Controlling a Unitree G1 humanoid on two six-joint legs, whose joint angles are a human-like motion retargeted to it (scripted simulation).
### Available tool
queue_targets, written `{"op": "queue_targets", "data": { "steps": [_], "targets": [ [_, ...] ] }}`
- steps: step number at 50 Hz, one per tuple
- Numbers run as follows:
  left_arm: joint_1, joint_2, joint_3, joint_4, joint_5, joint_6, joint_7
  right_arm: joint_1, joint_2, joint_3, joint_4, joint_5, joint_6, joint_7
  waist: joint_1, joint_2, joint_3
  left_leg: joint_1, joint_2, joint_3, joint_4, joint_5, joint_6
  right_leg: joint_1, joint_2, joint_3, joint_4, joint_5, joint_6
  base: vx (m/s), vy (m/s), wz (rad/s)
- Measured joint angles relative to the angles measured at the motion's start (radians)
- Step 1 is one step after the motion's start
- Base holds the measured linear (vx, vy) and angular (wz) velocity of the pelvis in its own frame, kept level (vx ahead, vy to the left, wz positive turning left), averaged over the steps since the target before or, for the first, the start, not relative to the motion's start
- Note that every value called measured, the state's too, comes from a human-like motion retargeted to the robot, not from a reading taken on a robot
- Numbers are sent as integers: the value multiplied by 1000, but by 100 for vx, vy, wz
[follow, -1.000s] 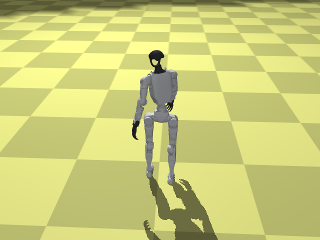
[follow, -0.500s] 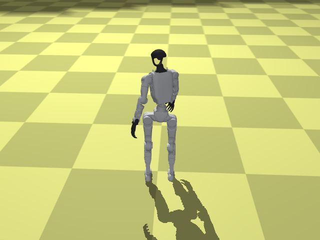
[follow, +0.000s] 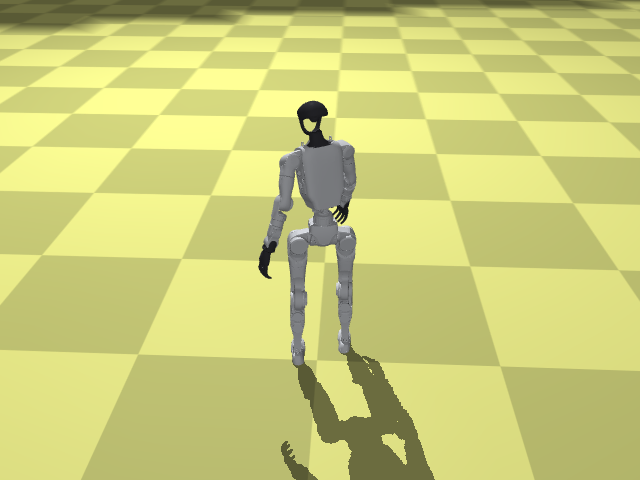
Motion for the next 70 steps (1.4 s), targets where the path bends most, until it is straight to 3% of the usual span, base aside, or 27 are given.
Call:
{"op": "queue_targets", "data": {
  "steps": [2, 11, 15, 18, 20, 22, 26, 28, 30, 33, 37, 46, 50, 52, 55, 57, 62, 64, 68, 70],
  "targets": [
    [16, -9, 1, -3, -24, -5, 0, -1, -4, 1, 1, -10, 6, -3, -12, -7, -1, 10, -16, -8, 8, -17, 7, 5, -7, 41, -36, 64, 13, 29, -10, 18],
    [68, -45, -14, -12, 48, 37, -49, -2, -21, -18, -16, -30, 39, 14, 64, -56, 4, -100, -111, 58, 213, -64, 140, 31, -68, 91, -5, 19, 40, 29, -7, -23],
    [75, -42, -7, 1, 74, 33, -68, 23, -21, -28, -17, -25, 29, 33, 114, -79, -12, -159, -100, 119, 122, -88, 114, 52, -64, 92, -12, 5, 78, 32, -1, -12],
    [75, -28, 5, 25, 94, 15, -80, 40, -11, -36, -5, -27, 10, 44, 146, -83, -41, -169, -68, 71, 1, 59, 69, 69, -24, 89, -9, -24, 73, 34, 0, -15],
    [75, -22, 8, 32, 89, 18, -75, 45, -9, -34, -2, -12, 9, 43, 154, -85, -40, -158, -57, 39, -1, 88, 62, 92, -9, 85, -4, -46, 61, 31, 1, 1],
    [67, -15, 8, 38, 90, 22, -70, 42, -7, -36, 2, 1, 8, 39, 145, -87, -34, -138, -51, 27, 20, 52, 65, 109, 0, 80, 15, -54, 31, 29, 1, 24],
    [52, -3, -5, 37, 100, 27, -54, 37, -2, -31, 10, 35, -3, 34, 103, -52, -25, -75, -7, -10, 18, 32, 50, 104, 48, 101, 119, -97, -101, 27, -1, 46],
    [41, -1, -5, 32, 104, 30, -44, 37, -2, -26, 11, 47, -10, 30, 83, -31, -28, -49, 19, -25, 7, 32, 35, 68, 60, 86, 180, -137, -134, 25, -5, 41],
    [29, -2, 1, 28, 99, 29, -32, 37, -3, -23, 9, 49, -15, 24, 67, -20, -33, -33, 34, -32, -1, 28, 19, 28, 47, 37, 198, -161, -125, 26, -8, 27],
    [16, -7, 9, 27, 74, 18, -20, 34, 0, -22, 7, 33, -16, 15, 42, -25, -39, -18, 29, -35, -2, 13, 5, -5, 8, -28, 103, -136, -53, 27, -11, 22],
    [11, -5, 0, 33, 50, -2, -16, 22, 13, -21, 11, -4, 0, 12, 20, -53, -36, 2, -9, -48, 12, -22, 24, -17, -23, 36, -36, 75, 30, 27, -14, 15],
    [27, -20, -8, 39, 79, 19, -51, -15, 35, -6, 14, -41, 32, 23, 117, -96, -8, -106, -99, 60, 210, -82, 141, 34, -63, 100, -63, 49, 64, 23, -11, -31],
    [38, -14, 4, 49, 94, 14, -76, -29, 47, -1, 8, -50, 25, 38, 160, -104, -18, -160, -62, 160, 136, -89, 101, 41, -23, 109, -68, 41, 80, 24, -11, -26],
    [43, -10, 16, 59, 101, 12, -80, -32, 51, 1, 10, -52, 19, 39, 176, -101, -29, -167, -42, 188, 63, -16, 75, 50, 0, 107, -64, 26, 80, 28, -2, -19],
    [53, -12, 28, 70, 93, 18, -79, -31, 49, 2, 19, -44, 15, 36, 185, -97, -37, -153, -41, 156, 15, 80, 69, 75, 7, 101, -50, -6, 80, 29, 10, 5],
    [52, -13, 30, 71, 77, 23, -78, -33, 43, 0, 24, -30, 14, 34, 173, -95, -32, -132, -49, 128, 27, 52, 72, 96, 0, 91, -35, -23, 70, 28, 11, 40],
    [36, -7, 11, 56, 51, 29, -65, -29, 25, 3, 29, 15, 4, 31, 112, -43, -23, -58, -6, 56, 20, 26, 34, 96, 46, 104, 99, -43, -96, 26, 3, 72],
    [24, -6, 9, 49, 46, 29, -50, -19, 16, 5, 26, 24, -3, 26, 87, -19, -25, -36, 13, 23, 12, 23, 14, 49, 59, 121, 187, -84, -131, 26, -2, 85],
    [11, -17, 22, 34, 4, 15, -15, 5, 2, 4, 17, 12, -8, 9, 43, -2, -36, -11, 18, -28, 7, 5, -17, -15, 20, 88, 162, -113, -81, 28, -6, 76],
    [7, -26, 27, 32, -29, 6, -7, 9, -1, 1, 18, -1, -2, 6, 21, -8, -35, 0, 1, -51, 8, -8, -18, -20, -12, 88, 59, -55, -41, 30, -10, 73]
  ]
}}
